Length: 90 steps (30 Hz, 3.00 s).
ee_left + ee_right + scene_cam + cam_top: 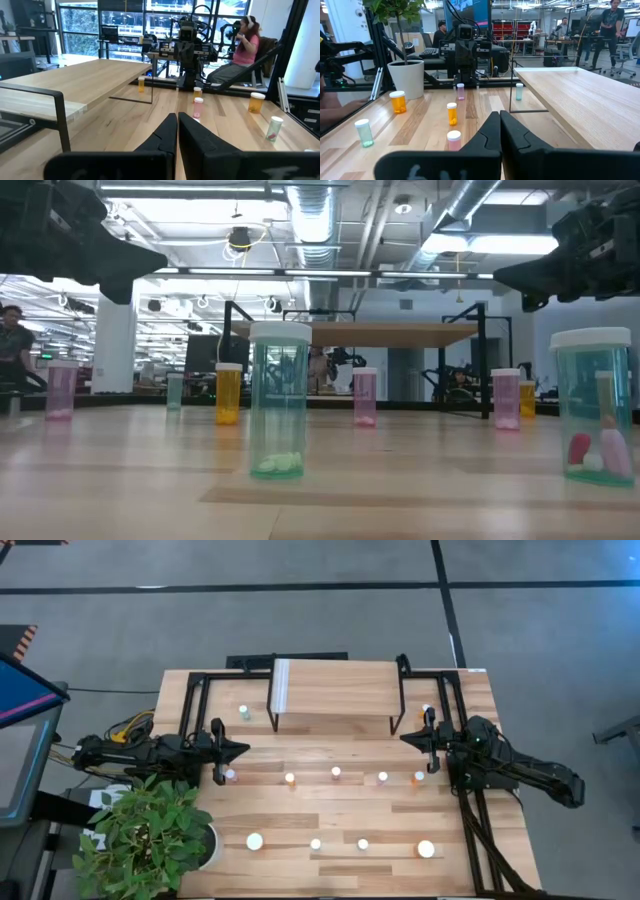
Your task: Pick and place medicine bottles onto shelf by color
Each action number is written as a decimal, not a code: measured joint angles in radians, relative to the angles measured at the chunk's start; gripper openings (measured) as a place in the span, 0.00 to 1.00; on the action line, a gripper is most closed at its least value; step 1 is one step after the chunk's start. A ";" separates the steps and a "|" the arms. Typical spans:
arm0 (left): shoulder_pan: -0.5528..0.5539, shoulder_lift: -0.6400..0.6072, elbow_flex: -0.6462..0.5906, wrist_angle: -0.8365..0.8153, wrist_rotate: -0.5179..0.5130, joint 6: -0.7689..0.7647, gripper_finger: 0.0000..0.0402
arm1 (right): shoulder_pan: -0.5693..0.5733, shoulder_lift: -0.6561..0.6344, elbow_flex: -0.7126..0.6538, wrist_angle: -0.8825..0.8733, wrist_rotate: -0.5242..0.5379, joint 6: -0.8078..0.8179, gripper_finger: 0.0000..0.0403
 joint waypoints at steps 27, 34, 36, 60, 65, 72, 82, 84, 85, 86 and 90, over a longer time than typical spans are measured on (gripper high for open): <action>0.000 0.000 0.000 0.000 0.000 0.000 0.01 | 0.000 0.000 0.000 0.000 0.000 0.000 0.02; 0.000 0.000 0.000 0.000 0.000 0.000 0.01 | 0.000 0.000 0.000 0.000 0.000 0.000 0.02; 0.000 0.000 0.000 0.000 0.000 0.000 0.01 | 0.000 0.000 0.000 0.000 0.000 0.000 0.02; 0.000 0.000 0.000 0.000 0.000 0.000 0.01 | 0.000 0.000 0.000 0.000 0.000 0.000 0.02; 0.000 0.000 0.000 0.000 0.000 0.000 0.01 | 0.000 0.000 0.000 0.000 0.000 0.000 0.02; 0.000 0.000 0.000 0.000 0.000 0.000 0.01 | 0.000 0.000 0.000 0.000 0.000 0.000 0.02; 0.000 0.000 0.000 0.000 0.000 0.000 0.01 | -0.002 0.000 0.000 0.013 0.019 -0.021 0.02; 0.000 0.000 0.000 0.000 0.000 0.000 0.01 | -0.010 0.000 0.000 0.058 0.078 -0.048 0.02; 0.000 0.000 0.000 0.000 0.000 0.000 0.01 | -0.013 0.000 0.000 0.086 0.096 -0.049 0.02; 0.000 0.000 0.000 0.000 0.000 0.000 0.01 | -0.013 -0.001 0.000 0.103 0.098 -0.050 0.02; 0.000 0.000 0.000 0.000 0.000 0.000 0.01 | -0.010 0.000 0.000 0.136 0.097 -0.050 0.02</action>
